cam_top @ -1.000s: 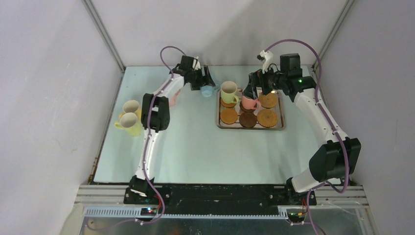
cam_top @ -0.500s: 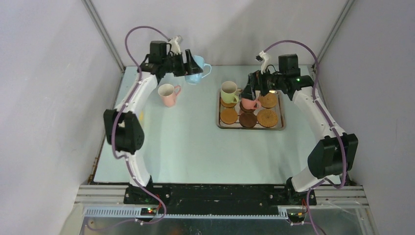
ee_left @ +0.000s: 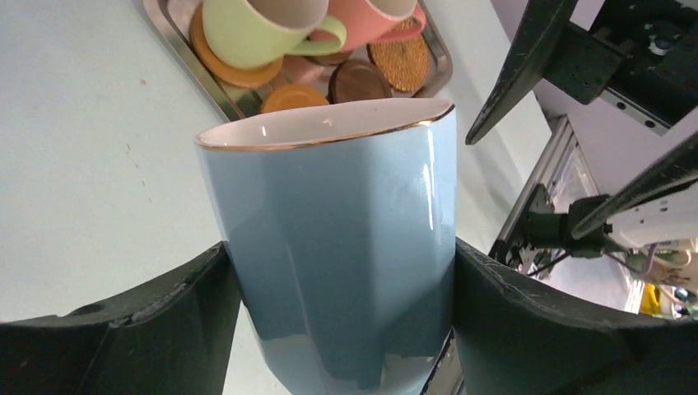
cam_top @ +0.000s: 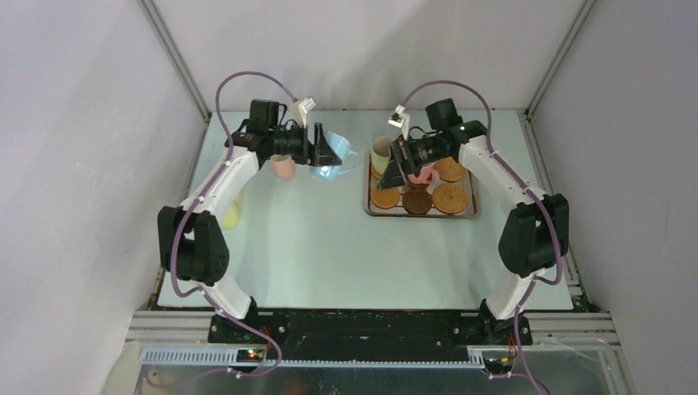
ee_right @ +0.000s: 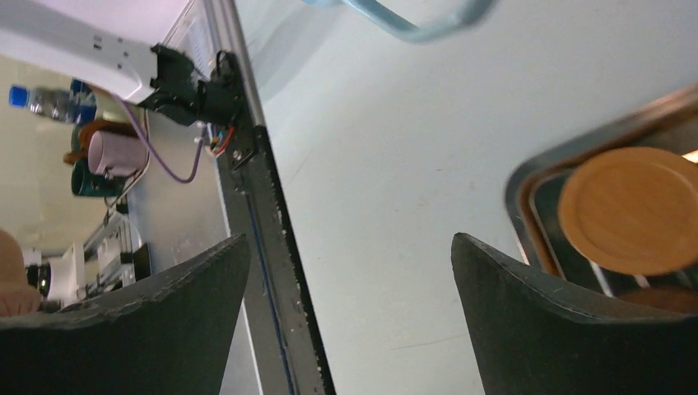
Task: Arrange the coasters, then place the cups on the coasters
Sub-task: Pick up the cup at the center of the board, then place the cup on the coaster.
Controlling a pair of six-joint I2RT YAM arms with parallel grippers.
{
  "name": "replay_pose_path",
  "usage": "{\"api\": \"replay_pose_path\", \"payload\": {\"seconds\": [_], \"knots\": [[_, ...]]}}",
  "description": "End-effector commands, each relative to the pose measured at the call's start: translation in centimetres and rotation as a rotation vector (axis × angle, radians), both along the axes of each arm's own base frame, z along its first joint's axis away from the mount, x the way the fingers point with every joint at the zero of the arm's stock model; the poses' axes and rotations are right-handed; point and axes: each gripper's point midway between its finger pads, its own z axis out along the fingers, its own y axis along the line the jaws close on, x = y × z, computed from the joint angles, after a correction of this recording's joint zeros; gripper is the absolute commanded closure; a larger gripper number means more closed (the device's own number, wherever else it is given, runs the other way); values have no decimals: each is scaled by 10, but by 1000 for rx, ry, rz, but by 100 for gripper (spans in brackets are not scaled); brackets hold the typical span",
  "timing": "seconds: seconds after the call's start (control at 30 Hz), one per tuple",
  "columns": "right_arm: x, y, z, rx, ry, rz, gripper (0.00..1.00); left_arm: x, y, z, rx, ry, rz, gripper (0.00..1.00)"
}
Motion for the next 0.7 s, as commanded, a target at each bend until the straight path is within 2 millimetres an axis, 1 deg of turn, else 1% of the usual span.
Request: {"api": "replay_pose_path", "payload": {"seconds": [0.0, 0.03, 0.1, 0.13, 0.17, 0.2, 0.3, 0.43, 0.67], "knots": [[-15, 20, 16, 25, -42, 88, 4, -35, -11, 53, -61, -192, -148, 44], [-15, 24, 11, 23, -28, 97, 4, -40, -14, 50, -61, -194, -170, 44], [-17, 28, 6, 36, 8, 114, 4, -52, -18, 52, -66, -214, -209, 44], [-20, 31, 7, 58, 23, 131, 4, -56, -20, 52, -68, -211, -223, 44], [-20, 33, 3, 69, 53, 139, 4, -63, -24, 51, -73, -213, -250, 44], [-24, 36, 6, 97, 76, 156, 5, -67, -27, 50, -78, -210, -266, 44], [-25, 43, 0, 115, 121, 174, 6, -81, -36, 45, -88, -201, -318, 44], [-33, 50, 0, 130, 131, 207, 7, -87, -42, 43, -87, -198, -335, 44], [-50, 61, 10, 162, 125, 268, 13, -91, -49, 44, -92, -206, -349, 44]]}}
